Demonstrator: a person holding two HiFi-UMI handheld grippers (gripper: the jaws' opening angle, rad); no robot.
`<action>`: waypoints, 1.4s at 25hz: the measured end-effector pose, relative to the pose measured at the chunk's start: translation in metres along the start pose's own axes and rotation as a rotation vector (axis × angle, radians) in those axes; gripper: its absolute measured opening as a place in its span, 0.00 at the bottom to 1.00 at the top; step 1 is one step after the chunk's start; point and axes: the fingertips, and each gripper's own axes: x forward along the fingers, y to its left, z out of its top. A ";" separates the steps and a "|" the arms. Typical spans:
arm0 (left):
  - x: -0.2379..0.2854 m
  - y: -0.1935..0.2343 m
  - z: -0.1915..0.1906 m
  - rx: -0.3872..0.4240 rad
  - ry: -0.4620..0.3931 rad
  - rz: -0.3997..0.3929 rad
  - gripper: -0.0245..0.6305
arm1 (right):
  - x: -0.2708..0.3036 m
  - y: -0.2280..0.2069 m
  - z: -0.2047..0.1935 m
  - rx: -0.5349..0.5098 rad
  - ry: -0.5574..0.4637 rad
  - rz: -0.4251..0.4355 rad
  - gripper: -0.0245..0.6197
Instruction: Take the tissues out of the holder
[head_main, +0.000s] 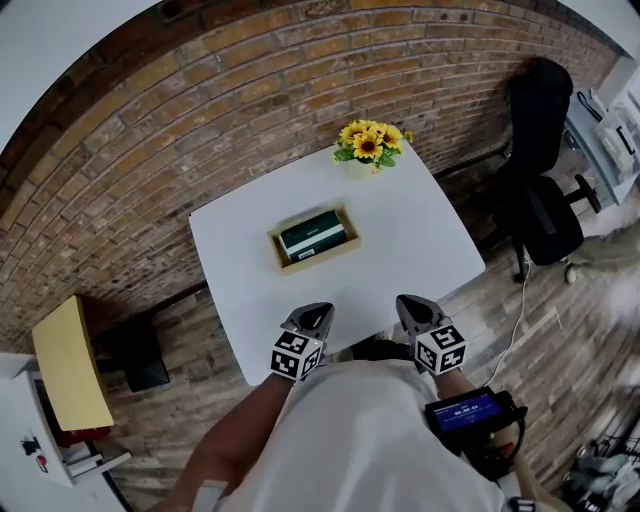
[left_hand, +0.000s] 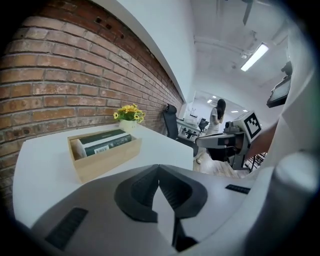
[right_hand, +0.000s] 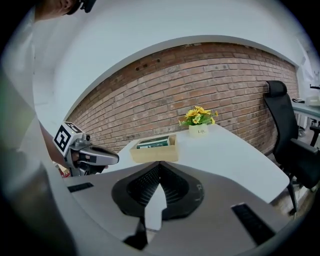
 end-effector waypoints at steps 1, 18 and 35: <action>0.001 0.003 0.001 -0.004 0.000 0.008 0.05 | 0.006 0.001 0.001 -0.004 0.006 0.014 0.05; 0.037 0.049 0.044 0.032 0.082 0.194 0.05 | 0.074 -0.020 0.021 -0.027 0.106 0.264 0.05; 0.057 0.116 0.064 0.244 0.295 0.241 0.07 | 0.095 -0.042 0.026 0.013 0.112 0.348 0.05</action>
